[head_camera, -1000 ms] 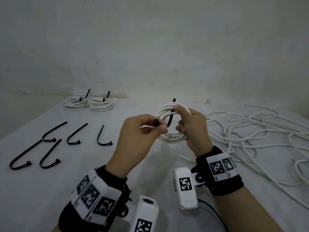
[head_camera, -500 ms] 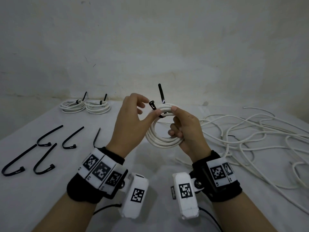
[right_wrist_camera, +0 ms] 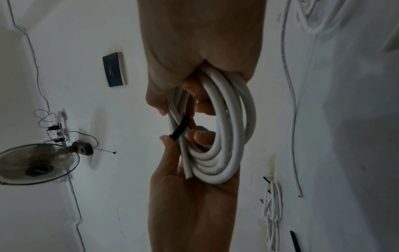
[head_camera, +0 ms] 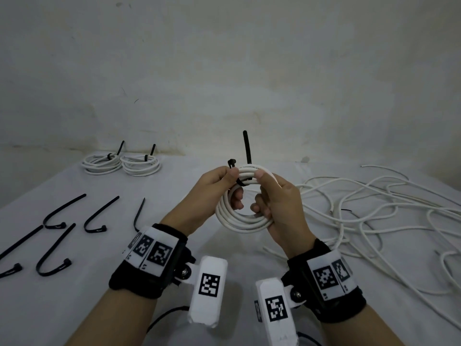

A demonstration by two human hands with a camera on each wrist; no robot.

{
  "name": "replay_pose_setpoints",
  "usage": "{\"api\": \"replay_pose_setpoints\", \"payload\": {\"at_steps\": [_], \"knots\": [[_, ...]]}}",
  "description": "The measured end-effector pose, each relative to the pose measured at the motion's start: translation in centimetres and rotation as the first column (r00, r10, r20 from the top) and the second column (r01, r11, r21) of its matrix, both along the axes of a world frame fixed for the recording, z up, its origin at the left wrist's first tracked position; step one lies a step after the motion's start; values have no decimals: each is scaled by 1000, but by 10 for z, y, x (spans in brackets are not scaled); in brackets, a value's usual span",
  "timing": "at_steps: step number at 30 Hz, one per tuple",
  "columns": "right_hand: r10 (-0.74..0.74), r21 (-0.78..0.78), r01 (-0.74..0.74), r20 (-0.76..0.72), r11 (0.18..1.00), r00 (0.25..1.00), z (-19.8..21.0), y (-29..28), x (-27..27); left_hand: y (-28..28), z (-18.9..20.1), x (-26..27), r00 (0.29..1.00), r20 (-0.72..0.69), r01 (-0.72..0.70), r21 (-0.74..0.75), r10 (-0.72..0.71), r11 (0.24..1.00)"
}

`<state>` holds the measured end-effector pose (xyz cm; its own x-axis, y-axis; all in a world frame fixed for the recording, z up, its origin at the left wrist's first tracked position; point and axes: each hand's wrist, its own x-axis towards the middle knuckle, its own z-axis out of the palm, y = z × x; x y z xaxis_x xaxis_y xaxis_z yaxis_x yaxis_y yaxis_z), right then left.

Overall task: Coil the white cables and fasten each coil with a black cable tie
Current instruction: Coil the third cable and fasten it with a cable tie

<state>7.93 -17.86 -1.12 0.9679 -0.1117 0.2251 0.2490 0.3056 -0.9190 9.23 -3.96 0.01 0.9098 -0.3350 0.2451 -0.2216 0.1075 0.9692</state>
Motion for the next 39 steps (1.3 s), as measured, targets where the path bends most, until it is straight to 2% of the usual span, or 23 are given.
{"api": "replay_pose_setpoints", "payload": {"at_steps": [3,8,12,18,22,24,26,30,33,39], "knots": [[11,-25,-10,13,1000,1000,-5,3,2,0,-6,2,999,-33,-2,-69,0,998],[47,-73,-45,28,996,998,-13,9,2,-4,-19,1,992,-58,-117,-136,110,984],[61,-77,-59,15,995,998,-16,11,3,0,-21,2,990,-122,-95,-198,72,975],[149,-98,-148,7,984,989,-14,9,0,0,-21,-2,981,-24,-192,-255,192,948],[228,-156,-225,1,962,974,-9,-1,1,2,-21,-3,988,11,-143,-274,152,951],[246,-88,-246,-7,965,969,-5,-6,2,4,-20,-2,996,2,-86,-286,90,954],[197,-44,-196,22,980,980,-2,-10,3,7,-20,-2,1000,3,-22,-278,24,960],[59,-121,-42,139,992,989,2,-15,3,9,-22,-3,993,-7,107,-287,-114,952],[16,-174,32,268,984,963,5,-17,1,7,-22,-5,982,-31,168,-308,-187,936],[49,-464,186,449,866,892,6,-22,0,10,-19,-4,981,-5,182,-320,-194,930]]}}
